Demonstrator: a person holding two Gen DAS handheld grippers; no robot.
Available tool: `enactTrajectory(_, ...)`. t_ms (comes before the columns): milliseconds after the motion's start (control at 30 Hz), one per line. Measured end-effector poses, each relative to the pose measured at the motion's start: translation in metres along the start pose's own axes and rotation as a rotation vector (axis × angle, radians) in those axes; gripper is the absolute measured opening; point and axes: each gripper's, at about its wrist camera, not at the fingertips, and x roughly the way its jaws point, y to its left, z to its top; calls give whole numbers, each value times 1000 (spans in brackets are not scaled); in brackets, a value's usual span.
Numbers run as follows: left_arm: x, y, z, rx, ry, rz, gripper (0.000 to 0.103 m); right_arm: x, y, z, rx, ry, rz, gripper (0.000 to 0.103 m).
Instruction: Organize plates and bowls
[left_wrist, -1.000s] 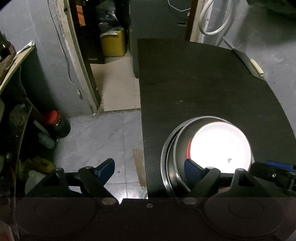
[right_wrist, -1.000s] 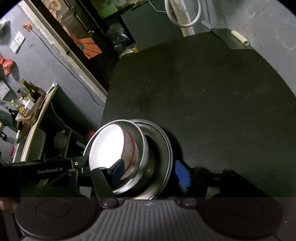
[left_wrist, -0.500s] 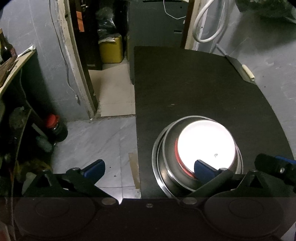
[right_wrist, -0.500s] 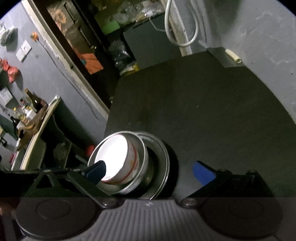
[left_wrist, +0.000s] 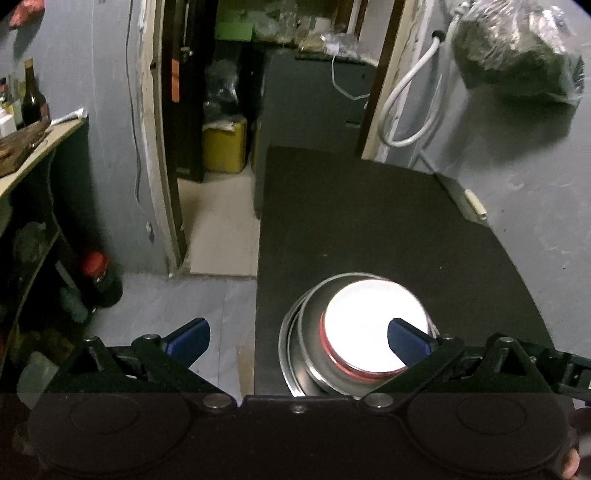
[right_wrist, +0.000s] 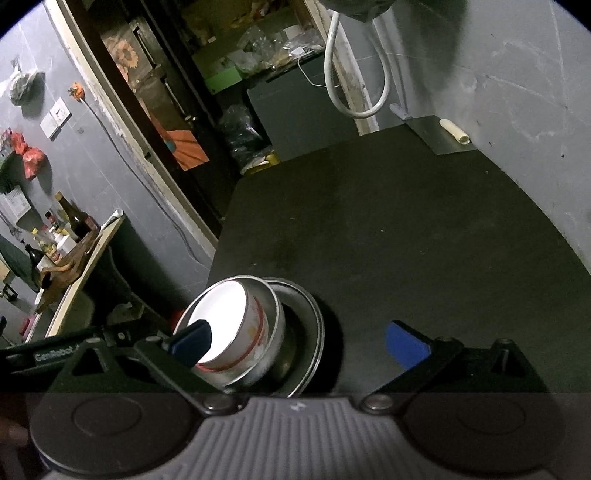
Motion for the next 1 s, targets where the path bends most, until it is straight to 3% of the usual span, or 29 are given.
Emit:
enactTrajectory(267, -27, -3, -17, -66, -63, -7, 102, -17, -4, -14, -42, -12, 10, 103)
enactTrajectory(500, -40, -10, -26, -100, -92, 40, 102, -35, -3, -18, -98, -45, -5, 103)
enactTrajectory(1000, -69, -15, -48, -79, -95, 108, 102, -47, -1, -31, -121, -46, -11, 103)
